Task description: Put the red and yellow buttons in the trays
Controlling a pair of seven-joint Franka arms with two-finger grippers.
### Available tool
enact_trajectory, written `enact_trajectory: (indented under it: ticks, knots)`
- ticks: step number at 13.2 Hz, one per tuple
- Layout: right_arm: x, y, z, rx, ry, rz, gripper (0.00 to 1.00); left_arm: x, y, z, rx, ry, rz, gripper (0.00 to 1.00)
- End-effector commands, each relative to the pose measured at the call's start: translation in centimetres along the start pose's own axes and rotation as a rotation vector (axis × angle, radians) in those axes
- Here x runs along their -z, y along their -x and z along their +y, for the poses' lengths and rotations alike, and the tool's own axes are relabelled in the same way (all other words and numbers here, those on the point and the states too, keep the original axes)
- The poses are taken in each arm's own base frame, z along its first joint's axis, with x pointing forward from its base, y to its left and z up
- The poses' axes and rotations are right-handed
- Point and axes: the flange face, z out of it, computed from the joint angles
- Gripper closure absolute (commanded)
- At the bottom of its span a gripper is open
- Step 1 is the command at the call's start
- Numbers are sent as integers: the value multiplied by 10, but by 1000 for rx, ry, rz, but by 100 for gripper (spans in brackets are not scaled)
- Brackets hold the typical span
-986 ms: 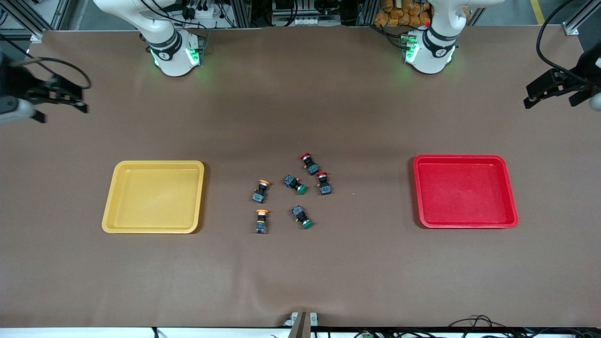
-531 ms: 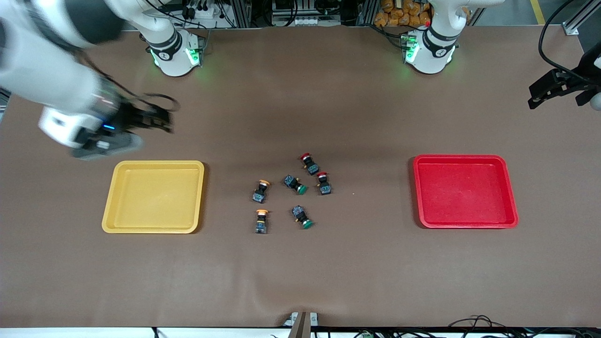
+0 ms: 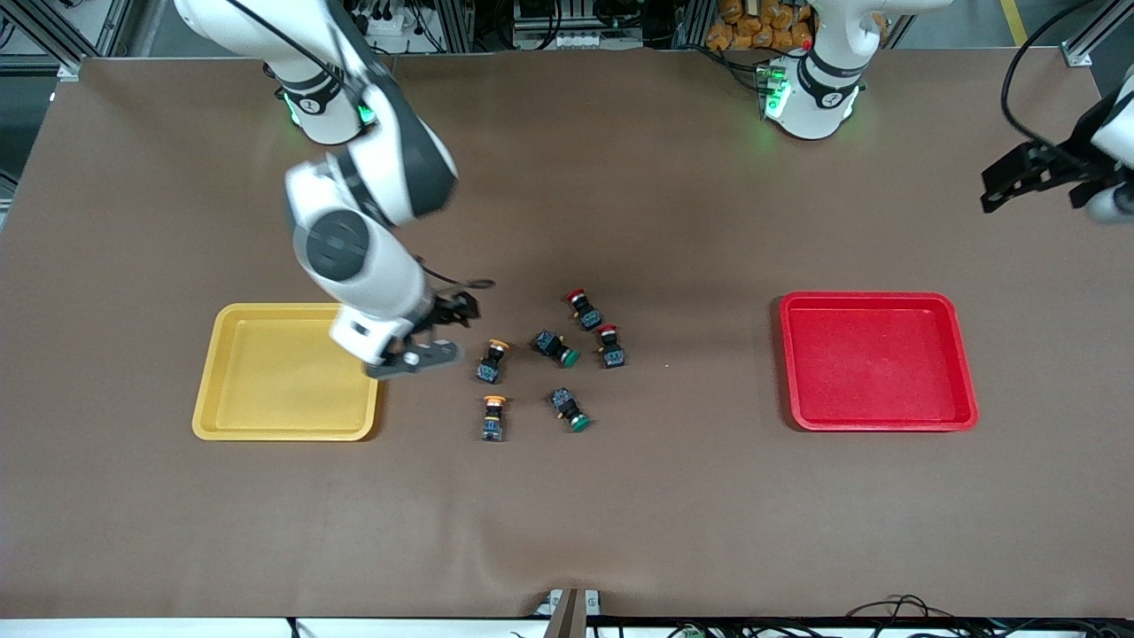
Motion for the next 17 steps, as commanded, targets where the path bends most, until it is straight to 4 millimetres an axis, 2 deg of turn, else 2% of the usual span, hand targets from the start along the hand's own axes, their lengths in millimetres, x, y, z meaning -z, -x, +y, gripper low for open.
enact_trajectory:
  ticks: [1,3,6,9,10,11,13,14,17]
  knots:
    - [-49,-6,-12,-53,-11,18,0,-32,-23,9,-13,-22,-65,0]
    - [-87,-11,-20,-97,-34,21,0,-65,-42,30,-30,-25,-112,0]
    - [-127,-16,-29,-203,-54,54,0,-116,-70,59,36,23,-158,0]
    - [-156,-17,-32,-208,-49,60,0,-159,-86,125,77,7,-155,0]
    - [-160,-15,-35,-222,-46,58,6,-171,-89,143,85,1,-152,0]
    - [-161,-16,-33,-265,-44,55,37,-183,-93,150,101,2,-151,0]
    - [-162,-15,-34,-269,-44,50,84,-209,-99,181,123,5,-145,0]
    - [-161,-15,-34,-268,-44,51,100,-222,-100,199,173,34,-154,0]
    - [-159,-17,-32,-273,-47,54,100,-252,-95,260,296,59,-141,0]
